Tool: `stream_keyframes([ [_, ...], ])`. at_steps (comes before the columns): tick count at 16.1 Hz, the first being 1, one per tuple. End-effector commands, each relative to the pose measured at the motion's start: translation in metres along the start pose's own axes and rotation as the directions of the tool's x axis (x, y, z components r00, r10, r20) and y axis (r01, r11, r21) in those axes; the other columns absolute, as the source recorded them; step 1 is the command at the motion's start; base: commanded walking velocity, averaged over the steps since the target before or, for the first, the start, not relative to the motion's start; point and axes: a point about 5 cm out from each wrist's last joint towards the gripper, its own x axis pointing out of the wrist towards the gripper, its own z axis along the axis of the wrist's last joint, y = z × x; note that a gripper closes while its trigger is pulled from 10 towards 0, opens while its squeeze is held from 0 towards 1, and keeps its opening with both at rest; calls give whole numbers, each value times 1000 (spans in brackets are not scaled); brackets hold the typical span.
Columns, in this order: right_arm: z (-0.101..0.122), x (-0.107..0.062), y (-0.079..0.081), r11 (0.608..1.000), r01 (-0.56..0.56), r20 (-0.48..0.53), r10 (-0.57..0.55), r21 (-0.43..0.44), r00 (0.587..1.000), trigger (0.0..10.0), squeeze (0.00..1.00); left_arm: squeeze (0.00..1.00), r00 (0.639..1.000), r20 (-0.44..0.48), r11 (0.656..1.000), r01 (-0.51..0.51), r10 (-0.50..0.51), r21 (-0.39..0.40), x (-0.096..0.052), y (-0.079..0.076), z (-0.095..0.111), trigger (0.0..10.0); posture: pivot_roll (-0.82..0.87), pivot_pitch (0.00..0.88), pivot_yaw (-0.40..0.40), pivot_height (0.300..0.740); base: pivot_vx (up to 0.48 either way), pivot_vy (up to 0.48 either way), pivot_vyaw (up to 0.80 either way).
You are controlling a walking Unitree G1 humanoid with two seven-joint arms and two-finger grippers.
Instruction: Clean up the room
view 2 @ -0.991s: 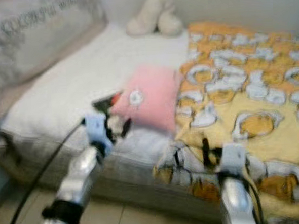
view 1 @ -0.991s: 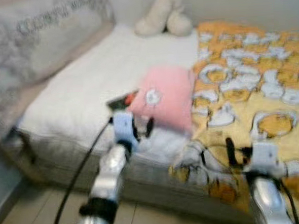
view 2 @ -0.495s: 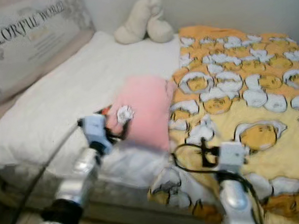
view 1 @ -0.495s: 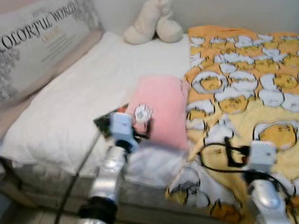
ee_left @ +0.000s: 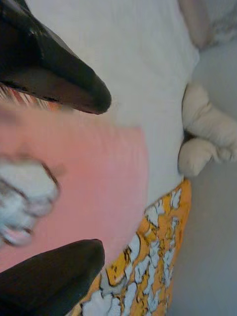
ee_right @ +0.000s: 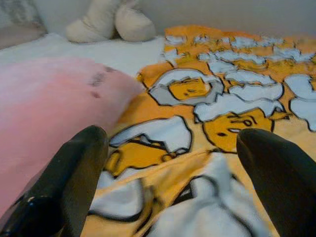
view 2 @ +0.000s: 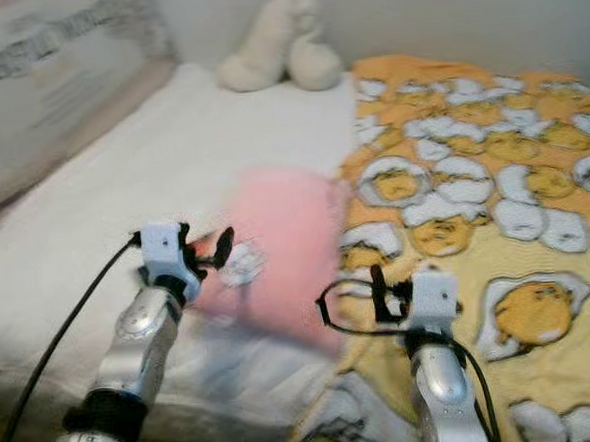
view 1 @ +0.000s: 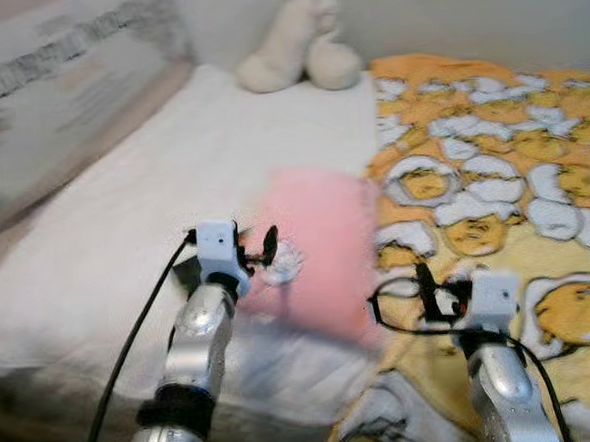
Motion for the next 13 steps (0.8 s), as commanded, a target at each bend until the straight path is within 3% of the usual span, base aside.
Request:
stream_keyframes([
  [1, 15, 13, 10, 998, -47, 0, 47, 44, 999, 10000, 0, 0, 999, -31, 1000, -12, 13, 26, 11, 8, 12, 10000, 63, 0, 9, 740, 0, 0, 0],
  [4, 17, 31, 14, 980, -70, -75, 85, 187, 994, 10000, 0, 0, 993, -114, 999, -14, 20, 48, 28, 26, 29, 10000, 68, 0, 8, 740, 0, 0, 0],
  [6, 12, 46, 17, 954, -100, -142, 145, 284, 979, 10000, 0, 0, 972, -235, 1000, 12, -12, 1, 38, 34, 36, 10000, 73, 0, 13, 740, 0, 0, 0],
  [8, 8, 60, 16, 938, -84, -205, 160, 335, 966, 10000, 0, 0, 932, -343, 987, 72, -118, -144, 42, 21, 29, 10000, 81, 0, 13, 740, 0, 0, 0],
  [12, 0, 65, 15, 931, -66, -243, 162, 359, 956, 10000, 0, 0, 909, -402, 985, 48, -113, -167, 44, 8, 18, 10000, 83, 7, 12, 740, 0, 0, 0],
  [13, -9, 65, 23, 910, -67, -290, 199, 408, 936, 10000, 0, 0, 881, -447, 979, 75, -153, -187, 42, -8, 7, 10000, 64, 46, 22, 740, 0, 0, 0],
])
